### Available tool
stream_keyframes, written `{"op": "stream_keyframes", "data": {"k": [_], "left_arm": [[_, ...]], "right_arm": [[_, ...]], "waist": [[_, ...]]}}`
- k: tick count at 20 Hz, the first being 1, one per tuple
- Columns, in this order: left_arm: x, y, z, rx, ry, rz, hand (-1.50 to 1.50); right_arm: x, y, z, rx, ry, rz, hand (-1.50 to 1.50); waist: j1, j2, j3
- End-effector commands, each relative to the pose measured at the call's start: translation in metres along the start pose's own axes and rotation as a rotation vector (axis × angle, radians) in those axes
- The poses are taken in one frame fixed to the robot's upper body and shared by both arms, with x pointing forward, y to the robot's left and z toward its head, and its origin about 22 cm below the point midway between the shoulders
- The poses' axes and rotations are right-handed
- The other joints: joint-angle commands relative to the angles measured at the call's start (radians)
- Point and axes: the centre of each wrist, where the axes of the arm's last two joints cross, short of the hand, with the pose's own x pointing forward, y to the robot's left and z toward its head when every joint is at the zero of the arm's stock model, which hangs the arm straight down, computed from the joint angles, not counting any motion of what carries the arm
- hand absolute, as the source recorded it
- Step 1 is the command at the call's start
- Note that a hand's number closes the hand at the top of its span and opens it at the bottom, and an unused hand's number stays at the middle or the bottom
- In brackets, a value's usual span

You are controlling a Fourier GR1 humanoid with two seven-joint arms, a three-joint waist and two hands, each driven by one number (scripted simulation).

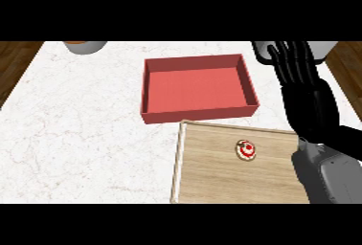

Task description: Pick the cupcake from the tray and place it in the cardboard box

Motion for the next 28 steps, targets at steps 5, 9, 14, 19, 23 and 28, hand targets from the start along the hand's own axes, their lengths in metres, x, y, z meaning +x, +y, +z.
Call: {"op": "stream_keyframes", "data": {"k": [5, 9, 14, 19, 23, 28], "left_arm": [[-0.011, -0.01, 0.001, -0.048, 0.084, -0.102, 0.0], [-0.017, -0.021, 0.008, -0.103, 0.131, -0.059, 0.0], [-0.017, -0.032, 0.001, -0.14, 0.157, -0.068, 0.0], [-0.004, -0.038, -0.018, -0.166, 0.158, -0.09, 0.0], [-0.014, -0.05, -0.005, -0.174, 0.147, -0.078, 0.0], [-0.003, -0.04, -0.021, -0.153, 0.155, -0.079, 0.0]], "right_arm": [[-0.032, -0.036, 0.081, -0.066, 0.377, 0.006, -1.5], [-0.015, -0.079, 0.08, 0.343, 0.449, 0.738, -1.5], [-0.067, -0.083, 0.195, 0.035, 0.376, 0.296, -1.5], [-0.072, -0.128, 0.185, 0.162, 0.301, 0.401, -1.5], [-0.04, -0.156, 0.149, 0.306, 0.389, 0.707, -1.5], [-0.022, -0.147, 0.111, 0.527, 0.518, 0.815, -1.5]], "waist": [[-0.02, 0.048, 0.01], [-0.032, 0.057, -0.001], [-0.011, 0.05, 0.013], [0.012, 0.047, 0.01], [0.015, 0.047, 0.009], [0.016, 0.046, 0.008]]}}
